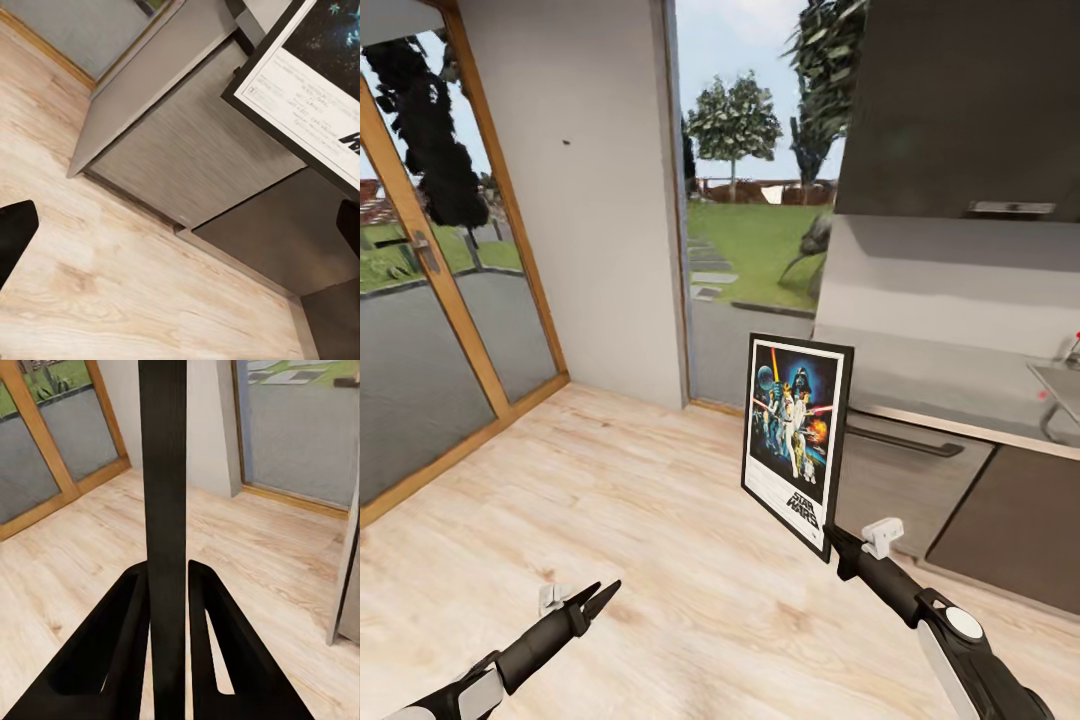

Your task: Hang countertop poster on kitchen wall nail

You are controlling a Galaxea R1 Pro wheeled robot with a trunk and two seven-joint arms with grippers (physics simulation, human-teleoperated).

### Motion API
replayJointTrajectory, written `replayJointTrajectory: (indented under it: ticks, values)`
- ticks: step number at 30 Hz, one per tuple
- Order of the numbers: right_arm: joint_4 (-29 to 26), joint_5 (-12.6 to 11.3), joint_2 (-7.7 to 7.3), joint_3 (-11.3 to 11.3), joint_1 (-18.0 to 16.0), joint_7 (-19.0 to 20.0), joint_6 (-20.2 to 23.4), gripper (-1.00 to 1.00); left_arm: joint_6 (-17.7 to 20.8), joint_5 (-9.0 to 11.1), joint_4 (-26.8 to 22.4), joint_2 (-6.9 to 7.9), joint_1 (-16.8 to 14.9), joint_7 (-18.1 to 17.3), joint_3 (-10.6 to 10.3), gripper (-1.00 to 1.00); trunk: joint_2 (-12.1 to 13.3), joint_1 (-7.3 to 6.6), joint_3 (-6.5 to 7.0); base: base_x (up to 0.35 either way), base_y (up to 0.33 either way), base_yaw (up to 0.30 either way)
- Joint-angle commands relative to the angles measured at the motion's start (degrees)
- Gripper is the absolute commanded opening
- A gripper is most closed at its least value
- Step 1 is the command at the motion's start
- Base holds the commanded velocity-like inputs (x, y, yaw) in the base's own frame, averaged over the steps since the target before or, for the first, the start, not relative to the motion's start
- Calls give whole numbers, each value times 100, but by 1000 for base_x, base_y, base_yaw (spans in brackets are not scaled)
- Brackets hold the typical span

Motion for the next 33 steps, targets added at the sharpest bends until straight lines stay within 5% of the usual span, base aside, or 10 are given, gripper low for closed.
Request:
replayJointTrajectory:
  ticks: [1,33]
  values:
    - [3,-52,-1,-3,-5,36,7,-100,-29,43,-7,4,-4,-2,-48,100,-11,5,-10,208,254,4]
    - [7,-52,-1,0,-5,20,-2,-100,-29,43,-7,4,-4,153,-48,100,-11,5,273,227,235,0]
